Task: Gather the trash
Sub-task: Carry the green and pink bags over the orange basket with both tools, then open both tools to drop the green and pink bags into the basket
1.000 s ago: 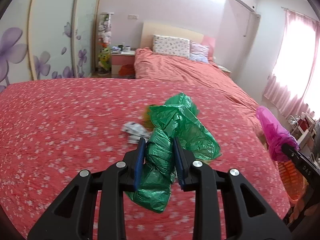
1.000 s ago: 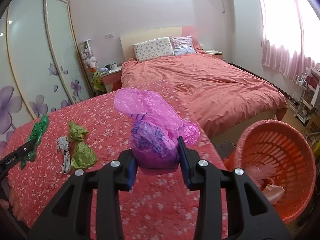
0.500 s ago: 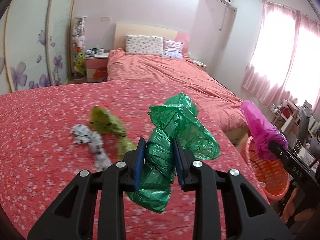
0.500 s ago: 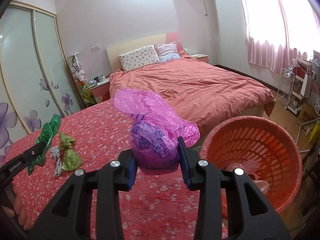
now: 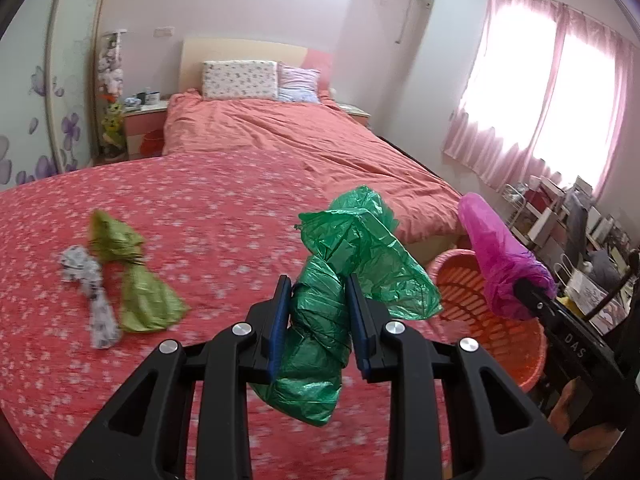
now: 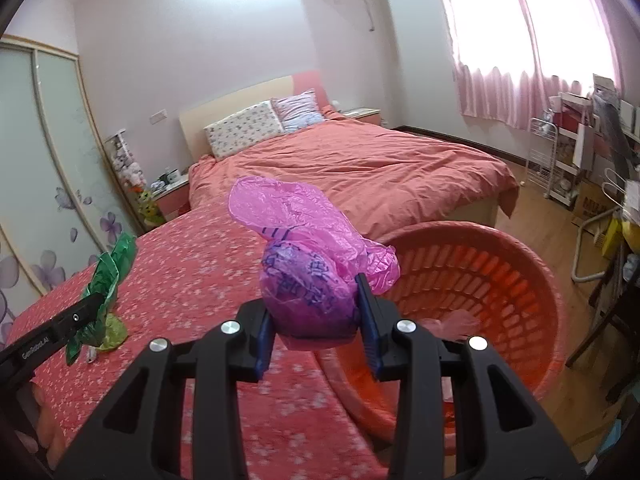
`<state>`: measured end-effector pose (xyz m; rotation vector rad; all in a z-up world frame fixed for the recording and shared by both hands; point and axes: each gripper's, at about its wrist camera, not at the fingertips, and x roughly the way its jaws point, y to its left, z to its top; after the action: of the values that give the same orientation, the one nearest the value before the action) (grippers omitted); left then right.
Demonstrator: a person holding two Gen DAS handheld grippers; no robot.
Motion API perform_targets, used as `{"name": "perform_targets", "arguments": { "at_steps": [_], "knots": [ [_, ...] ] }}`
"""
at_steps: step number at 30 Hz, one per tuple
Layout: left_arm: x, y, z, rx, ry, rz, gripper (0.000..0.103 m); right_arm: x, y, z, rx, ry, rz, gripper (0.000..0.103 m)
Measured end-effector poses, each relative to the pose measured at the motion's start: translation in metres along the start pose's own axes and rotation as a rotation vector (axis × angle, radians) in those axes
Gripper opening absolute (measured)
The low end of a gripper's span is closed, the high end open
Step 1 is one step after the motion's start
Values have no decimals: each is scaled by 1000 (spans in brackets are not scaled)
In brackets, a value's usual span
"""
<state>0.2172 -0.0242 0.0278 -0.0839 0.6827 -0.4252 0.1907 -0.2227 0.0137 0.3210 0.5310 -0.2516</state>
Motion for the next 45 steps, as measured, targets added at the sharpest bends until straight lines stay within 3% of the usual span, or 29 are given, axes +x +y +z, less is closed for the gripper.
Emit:
{"name": "perform_targets", "arguments": {
  "at_steps": [21,40,43,45],
  "knots": [
    [56,-115,-8,96,80,-194,28,2,-97,1,139,-27,-116,36],
    [92,-164,-22,136,162,-270,29,16,-144,-1,218,-23,-131,38],
    [97,-165,-24,132,183,-266,32,18,-150,0,231,-22,-124,45],
    [100,-163,-25,127,193,-262,43,20,-153,-1,243,-19,-116,50]
  ]
}}
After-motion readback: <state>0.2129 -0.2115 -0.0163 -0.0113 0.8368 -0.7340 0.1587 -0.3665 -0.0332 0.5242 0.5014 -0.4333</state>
